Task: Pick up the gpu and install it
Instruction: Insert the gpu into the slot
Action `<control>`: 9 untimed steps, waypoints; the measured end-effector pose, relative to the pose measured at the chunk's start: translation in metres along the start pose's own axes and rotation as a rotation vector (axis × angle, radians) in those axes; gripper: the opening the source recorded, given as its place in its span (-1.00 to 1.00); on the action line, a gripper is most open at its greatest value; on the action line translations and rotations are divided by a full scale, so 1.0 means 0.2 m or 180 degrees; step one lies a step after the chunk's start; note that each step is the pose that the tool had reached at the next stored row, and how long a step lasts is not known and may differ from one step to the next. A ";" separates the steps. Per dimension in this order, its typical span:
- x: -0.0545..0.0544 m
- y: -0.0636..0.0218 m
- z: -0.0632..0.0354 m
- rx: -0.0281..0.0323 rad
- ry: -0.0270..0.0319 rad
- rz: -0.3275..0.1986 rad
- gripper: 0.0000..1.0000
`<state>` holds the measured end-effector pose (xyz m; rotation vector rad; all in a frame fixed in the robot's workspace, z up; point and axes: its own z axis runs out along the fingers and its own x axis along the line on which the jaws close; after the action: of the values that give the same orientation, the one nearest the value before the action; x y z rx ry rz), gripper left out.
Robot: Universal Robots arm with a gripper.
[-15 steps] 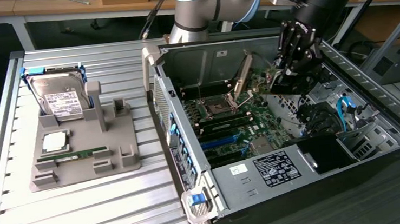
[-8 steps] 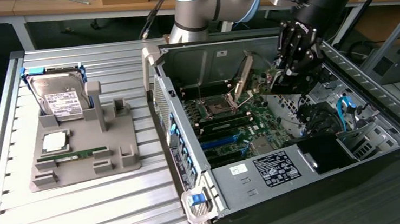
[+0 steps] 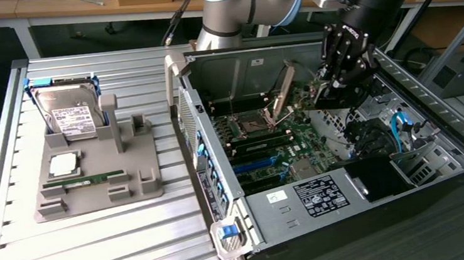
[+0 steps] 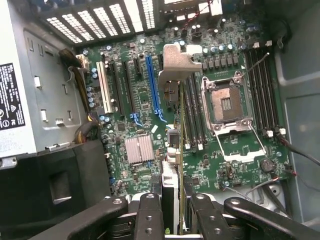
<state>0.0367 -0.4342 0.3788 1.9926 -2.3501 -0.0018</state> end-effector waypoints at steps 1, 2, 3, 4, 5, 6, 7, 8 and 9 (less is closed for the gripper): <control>0.00 0.000 0.000 0.0001 0.0001 -0.0024 -0.47; 0.00 0.000 0.000 0.0002 0.0002 -0.0045 -0.47; 0.00 0.000 0.000 0.0003 0.0002 -0.0067 -0.47; 0.00 0.000 0.000 0.0004 0.0003 -0.0087 -0.47; 0.00 0.000 0.000 0.0005 0.0004 -0.0110 -0.47; 0.00 0.000 0.000 0.0006 0.0005 -0.0130 -0.47; 0.00 0.000 0.000 0.0007 0.0006 -0.0159 -0.47; 0.00 0.000 0.000 0.0008 0.0007 -0.0180 -0.47; 0.00 0.000 0.000 0.0009 0.0008 -0.0205 -0.47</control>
<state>0.0367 -0.4342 0.3787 2.0674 -2.2847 0.0012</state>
